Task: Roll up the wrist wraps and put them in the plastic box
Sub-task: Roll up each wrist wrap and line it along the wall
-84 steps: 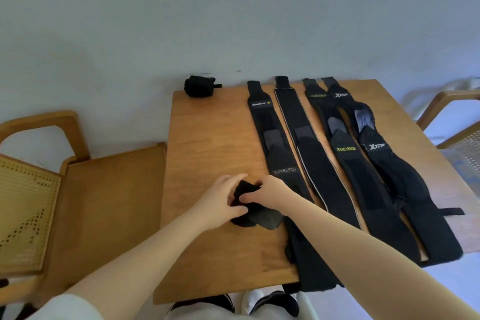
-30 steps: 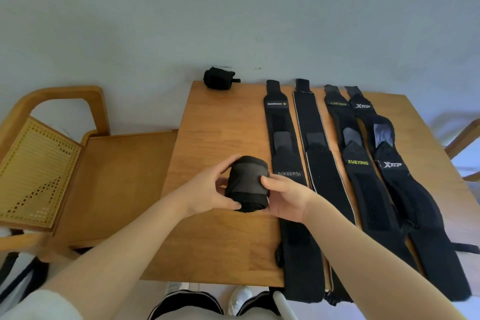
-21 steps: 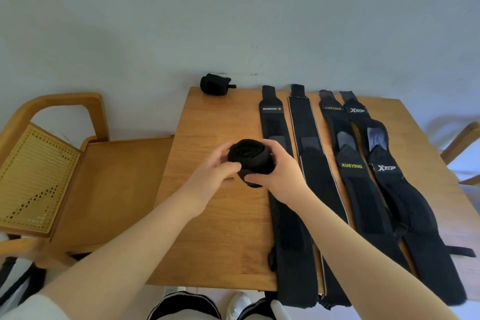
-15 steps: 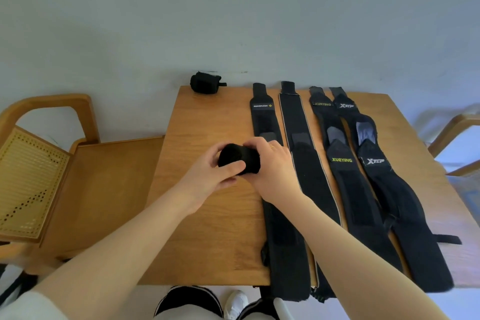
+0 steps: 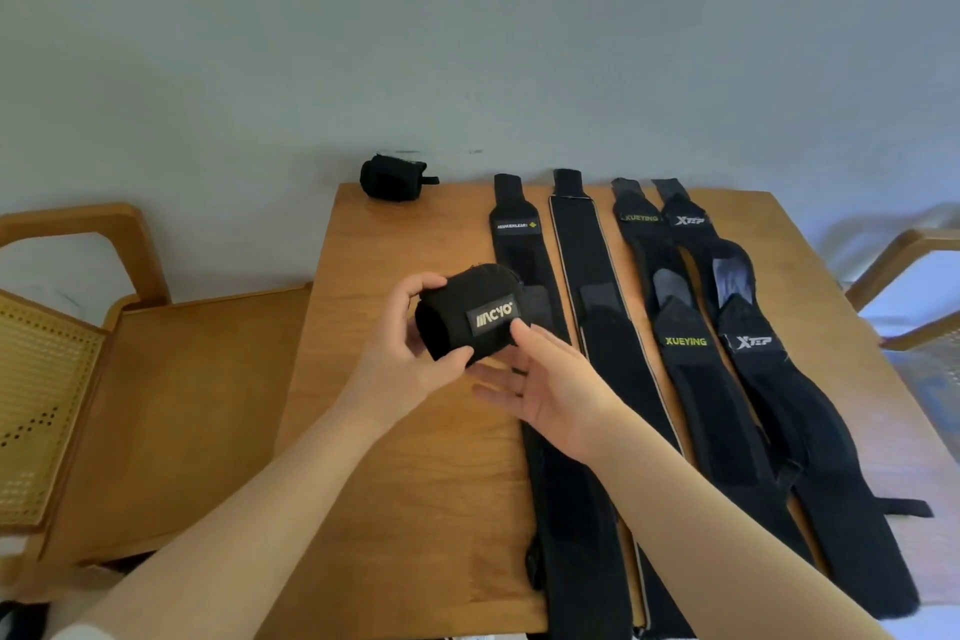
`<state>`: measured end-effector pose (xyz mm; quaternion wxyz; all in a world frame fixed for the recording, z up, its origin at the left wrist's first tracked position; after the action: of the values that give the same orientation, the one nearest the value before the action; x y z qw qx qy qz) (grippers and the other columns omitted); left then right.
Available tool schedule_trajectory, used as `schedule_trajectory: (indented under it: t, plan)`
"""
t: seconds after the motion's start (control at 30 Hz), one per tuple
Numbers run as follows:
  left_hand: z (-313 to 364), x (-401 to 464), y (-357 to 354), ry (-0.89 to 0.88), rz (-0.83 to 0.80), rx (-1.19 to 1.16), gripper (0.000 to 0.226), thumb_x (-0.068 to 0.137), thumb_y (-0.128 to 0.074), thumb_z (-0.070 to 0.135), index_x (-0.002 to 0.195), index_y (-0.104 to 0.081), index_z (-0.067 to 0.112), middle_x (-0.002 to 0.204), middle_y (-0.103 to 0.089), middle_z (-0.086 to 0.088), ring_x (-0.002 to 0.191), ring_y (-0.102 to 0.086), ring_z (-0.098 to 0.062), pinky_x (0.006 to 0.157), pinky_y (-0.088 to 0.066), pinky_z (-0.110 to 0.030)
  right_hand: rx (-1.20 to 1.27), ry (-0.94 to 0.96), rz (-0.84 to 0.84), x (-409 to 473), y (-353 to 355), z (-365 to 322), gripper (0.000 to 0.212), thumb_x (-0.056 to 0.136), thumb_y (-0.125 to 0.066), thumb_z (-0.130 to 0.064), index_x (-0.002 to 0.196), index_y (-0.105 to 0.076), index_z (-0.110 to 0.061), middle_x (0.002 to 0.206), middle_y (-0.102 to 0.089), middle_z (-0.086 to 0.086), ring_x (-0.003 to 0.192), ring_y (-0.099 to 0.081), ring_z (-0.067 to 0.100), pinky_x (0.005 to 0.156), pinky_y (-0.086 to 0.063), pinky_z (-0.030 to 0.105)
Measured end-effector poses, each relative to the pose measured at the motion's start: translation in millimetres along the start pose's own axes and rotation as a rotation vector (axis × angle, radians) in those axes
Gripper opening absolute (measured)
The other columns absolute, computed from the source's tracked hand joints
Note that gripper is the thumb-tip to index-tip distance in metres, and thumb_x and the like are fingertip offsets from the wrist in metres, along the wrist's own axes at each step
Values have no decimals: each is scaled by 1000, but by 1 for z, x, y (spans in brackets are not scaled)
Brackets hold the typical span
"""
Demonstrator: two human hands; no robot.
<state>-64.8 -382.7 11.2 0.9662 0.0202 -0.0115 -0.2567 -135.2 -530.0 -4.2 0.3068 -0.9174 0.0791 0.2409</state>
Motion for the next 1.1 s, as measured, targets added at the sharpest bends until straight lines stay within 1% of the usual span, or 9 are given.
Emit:
schedule_trajectory:
  t: [0.1, 0.17, 0.27, 0.37, 0.53, 0.63, 0.8, 0.9, 1.1]
  plan:
    - [3, 26, 4, -24, 29, 25, 59, 66, -70, 9, 113, -42, 33, 104, -56, 31, 100, -60, -5, 85, -53, -28, 68, 32, -81, 23, -16, -5, 45, 88, -63, -21, 130, -51, -11, 118, -63, 13, 110, -63, 29, 99, -48, 44]
    - [1, 47, 14, -5, 27, 0, 59, 65, -69, 10, 113, -43, 32, 109, -56, 22, 99, -60, -7, 84, -54, -31, 6, 81, -41, 43, -25, -15, 54, 89, -62, -11, 138, -41, -21, 123, -60, 7, 111, -61, 25, 102, -46, 43]
    - [-6, 84, 35, 59, -71, 32, 57, 61, -70, 20, 112, -49, 34, 119, -53, 8, 100, -60, -20, 78, -57, -39, -504, 302, 147, 74, -28, -40, 95, 81, -72, -7, 148, -13, -37, 141, -39, -5, 125, -46, 12, 105, -41, 31]
    - [-14, 124, 50, 97, -129, 68, 54, 65, -68, 7, 111, -51, 31, 121, -52, 1, 98, -61, -22, 74, -58, -38, -1182, 485, 157, 113, -34, -64, 87, 77, -77, -20, 146, -26, -31, 153, -16, -7, 133, -30, 12, 107, -37, 29]
    - [-40, 196, 66, 151, -119, 105, 57, 76, -63, -7, 120, -50, 28, 123, -52, 3, 104, -59, -16, 76, -56, -28, -1526, 453, 281, 188, -42, -90, 74, 79, -74, -28, 141, -33, -23, 143, -33, -1, 114, -52, 24, 89, -52, 41]
    - [-64, 232, 74, 209, -123, 254, 59, 85, -62, 6, 133, -43, 33, 139, -45, 8, 123, -47, -9, 95, -42, -22, -1487, 346, 323, 231, -29, -98, 65, 83, -71, -26, 138, -37, -21, 141, -36, 0, 114, -53, 25, 89, -52, 42]
    - [-88, 269, 93, -38, -30, 874, 64, 91, -56, 15, 148, -27, 19, 157, -18, 1, 145, -9, -18, 117, -11, -33, -1536, 326, 470, 276, -16, -106, 34, 90, -62, -18, 121, -48, -18, 133, -40, 3, 108, -54, 25, 85, -49, 32]
    - [-105, 284, 103, -41, -65, 1145, 70, 93, -52, 19, 151, -13, 21, 160, -2, -2, 146, 2, -23, 119, -7, -41, -1548, 403, 486, 299, -14, -114, 31, 90, -62, -13, 118, -48, -16, 132, -38, 4, 107, -53, 27, 87, -51, 37]
    - [-115, 286, 98, -34, -63, 1271, 79, 92, -52, 22, 152, -1, 20, 160, 7, -5, 146, 6, -27, 118, -7, -41, -1539, 473, 481, 337, -9, -125, 31, 88, -60, -3, 116, -48, -10, 134, -41, 7, 117, -47, 30, 96, -44, 39]
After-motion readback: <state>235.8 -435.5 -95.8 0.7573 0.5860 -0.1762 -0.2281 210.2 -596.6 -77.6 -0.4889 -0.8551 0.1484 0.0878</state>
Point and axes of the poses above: each hand's wrist, its own x-axis towards the middle knuckle, its own y-axis out of the back of the hand, z = x × y, the point moved 3 cm from there along x, towards the middle knuckle
